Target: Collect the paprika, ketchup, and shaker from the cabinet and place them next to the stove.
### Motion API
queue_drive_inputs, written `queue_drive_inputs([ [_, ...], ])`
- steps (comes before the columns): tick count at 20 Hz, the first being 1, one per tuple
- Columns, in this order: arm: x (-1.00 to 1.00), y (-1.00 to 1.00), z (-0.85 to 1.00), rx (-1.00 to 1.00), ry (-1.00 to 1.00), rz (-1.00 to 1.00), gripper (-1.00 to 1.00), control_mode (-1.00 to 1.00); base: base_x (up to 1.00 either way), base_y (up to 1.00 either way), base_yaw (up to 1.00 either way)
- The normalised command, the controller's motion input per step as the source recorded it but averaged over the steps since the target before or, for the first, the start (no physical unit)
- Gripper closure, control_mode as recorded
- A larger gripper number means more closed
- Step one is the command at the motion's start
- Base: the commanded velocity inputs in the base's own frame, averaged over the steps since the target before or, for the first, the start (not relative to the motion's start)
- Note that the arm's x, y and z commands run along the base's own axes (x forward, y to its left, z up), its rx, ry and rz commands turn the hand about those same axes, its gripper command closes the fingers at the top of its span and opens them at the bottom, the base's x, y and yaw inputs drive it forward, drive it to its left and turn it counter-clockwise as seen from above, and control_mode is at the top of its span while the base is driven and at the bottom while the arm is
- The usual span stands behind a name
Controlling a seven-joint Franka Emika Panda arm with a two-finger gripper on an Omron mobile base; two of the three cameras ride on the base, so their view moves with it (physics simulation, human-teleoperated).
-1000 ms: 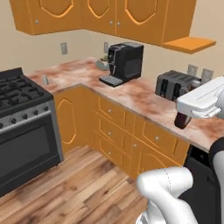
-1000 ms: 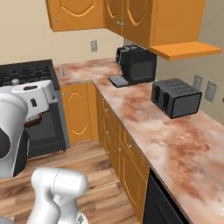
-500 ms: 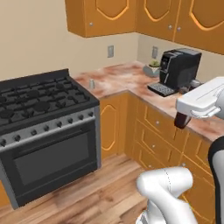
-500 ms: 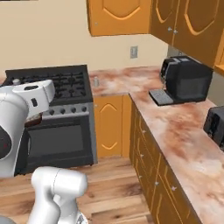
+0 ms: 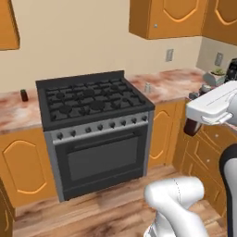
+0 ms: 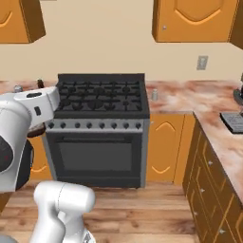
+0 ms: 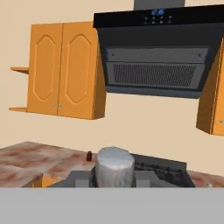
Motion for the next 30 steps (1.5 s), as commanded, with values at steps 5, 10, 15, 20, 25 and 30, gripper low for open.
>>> queue_drive_inputs([
  [5, 0.00, 0.00, 0.00, 0.00, 0.00, 0.00, 1.00, 1.00, 0.40, 0.63, 0.35],
  [10, 0.00, 0.00, 0.00, 0.00, 0.00, 0.00, 1.00, 1.00, 0.58, 0.64, 0.30],
  [15, 0.00, 0.00, 0.00, 0.00, 0.00, 0.00, 1.00, 1.00, 0.69, 0.60, 0.28],
  [20, 0.00, 0.00, 0.00, 0.00, 0.00, 0.00, 1.00, 1.00, 0.77, 0.55, 0.28],
  [25, 0.00, 0.00, 0.00, 0.00, 0.00, 0.00, 1.00, 1.00, 0.82, 0.25, 0.23],
  [30, 0.00, 0.00, 0.00, 0.00, 0.00, 0.00, 1.00, 1.00, 0.72, 0.01, 0.11],
])
